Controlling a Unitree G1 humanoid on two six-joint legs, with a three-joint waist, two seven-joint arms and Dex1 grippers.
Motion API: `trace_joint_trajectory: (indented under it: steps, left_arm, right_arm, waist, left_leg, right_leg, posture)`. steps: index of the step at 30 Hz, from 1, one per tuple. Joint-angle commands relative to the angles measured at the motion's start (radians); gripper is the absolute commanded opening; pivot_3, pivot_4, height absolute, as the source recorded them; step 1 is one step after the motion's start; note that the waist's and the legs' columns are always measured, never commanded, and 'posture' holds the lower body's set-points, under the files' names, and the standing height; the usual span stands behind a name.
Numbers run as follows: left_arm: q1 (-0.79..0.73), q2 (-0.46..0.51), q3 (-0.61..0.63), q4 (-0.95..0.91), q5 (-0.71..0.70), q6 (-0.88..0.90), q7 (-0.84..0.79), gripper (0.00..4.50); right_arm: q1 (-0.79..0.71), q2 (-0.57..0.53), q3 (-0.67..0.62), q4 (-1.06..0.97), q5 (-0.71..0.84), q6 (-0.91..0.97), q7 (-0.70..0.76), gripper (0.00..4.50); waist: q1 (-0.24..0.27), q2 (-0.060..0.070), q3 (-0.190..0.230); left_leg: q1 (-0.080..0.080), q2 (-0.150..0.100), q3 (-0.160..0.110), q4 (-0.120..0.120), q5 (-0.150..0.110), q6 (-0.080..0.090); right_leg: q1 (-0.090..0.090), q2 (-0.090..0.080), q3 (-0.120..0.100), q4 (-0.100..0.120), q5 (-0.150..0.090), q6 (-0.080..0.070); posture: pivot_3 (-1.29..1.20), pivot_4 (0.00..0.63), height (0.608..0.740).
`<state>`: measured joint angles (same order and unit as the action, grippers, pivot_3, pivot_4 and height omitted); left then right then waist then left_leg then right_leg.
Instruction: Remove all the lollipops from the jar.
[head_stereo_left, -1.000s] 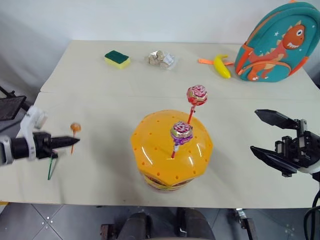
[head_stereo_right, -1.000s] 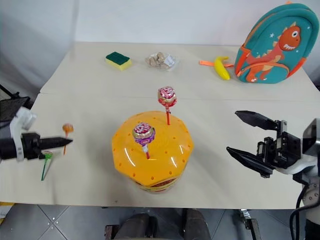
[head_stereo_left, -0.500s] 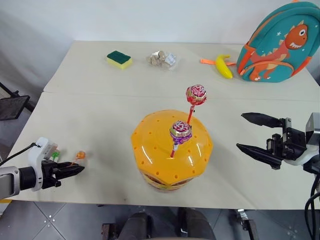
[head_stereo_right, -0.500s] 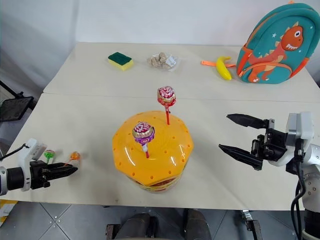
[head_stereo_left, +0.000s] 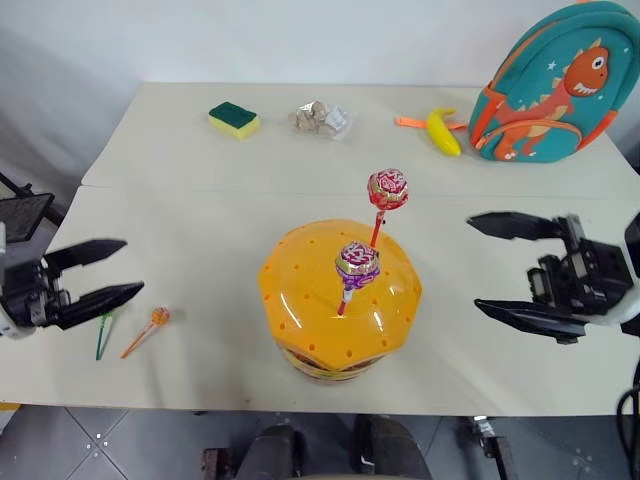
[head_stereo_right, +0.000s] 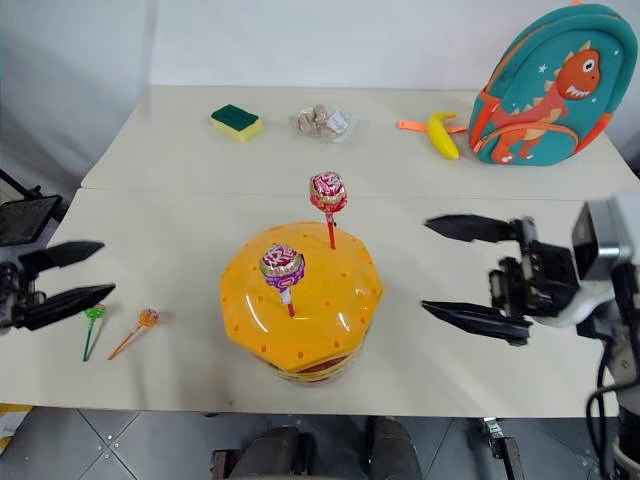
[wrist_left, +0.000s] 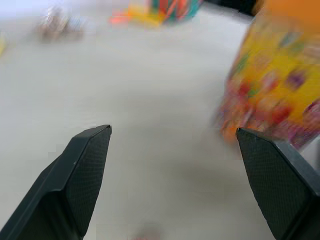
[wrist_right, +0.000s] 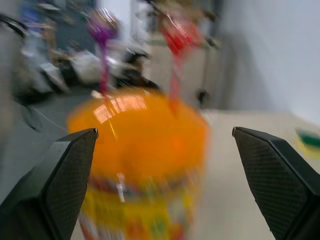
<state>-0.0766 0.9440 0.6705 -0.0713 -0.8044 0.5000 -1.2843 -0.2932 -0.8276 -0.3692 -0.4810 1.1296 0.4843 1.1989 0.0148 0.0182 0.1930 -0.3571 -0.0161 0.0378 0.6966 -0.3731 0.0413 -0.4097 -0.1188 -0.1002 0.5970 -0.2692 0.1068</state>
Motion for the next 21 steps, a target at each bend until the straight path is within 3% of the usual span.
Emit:
trace_joint_trajectory:
  steps: [1, 8, 17, 21]
  left_arm:
    - [-0.037, 0.003, -0.034, -0.106, -0.087, 0.045, 0.002, 4.23]
    - [-0.086, 0.001, -0.120, -0.219, -0.166, 0.097, -0.005, 4.23]
    - [-0.059, -0.053, -0.101, -0.176, -0.156, 0.036, -0.039, 4.23]
    - [-0.044, -0.067, -0.117, -0.132, -0.133, 0.011, -0.075, 4.23]
  right_arm:
    - [-0.062, -0.006, 0.074, -0.057, 0.064, 0.082, -0.079, 4.50]
    - [-0.114, -0.018, 0.133, -0.055, 0.103, 0.158, -0.035, 4.50]
    - [-0.025, -0.075, 0.080, -0.066, -0.007, 0.068, 0.190, 4.50]
    - [-0.031, -0.054, 0.107, -0.079, -0.016, 0.050, 0.196, 4.50]
  waist:
    - [-0.001, 0.000, 0.000]
    - [-0.001, 0.000, 0.000]
    - [0.003, -0.001, 0.001]
    - [0.002, -0.002, 0.001]
  left_leg:
    - [0.000, 0.000, 0.000, 0.000, 0.000, 0.000]
    - [-0.002, -0.001, 0.000, 0.001, -0.002, 0.002]
    - [-0.003, 0.000, 0.001, 0.003, -0.002, 0.003]
    - [-0.002, 0.000, 0.001, 0.003, -0.001, 0.002]
  right_leg:
    - [0.000, 0.000, 0.000, 0.000, 0.000, 0.000]
    - [0.000, 0.001, -0.002, 0.002, 0.000, 0.000]
    - [0.000, 0.003, -0.002, 0.002, 0.001, 0.001]
    - [0.001, 0.003, -0.002, 0.002, 0.001, 0.002]
  posture:
    - [0.00, 0.150, 0.740]
    - [0.00, 0.150, 0.740]
    - [0.00, 0.150, 0.740]
    - [0.00, 0.150, 0.740]
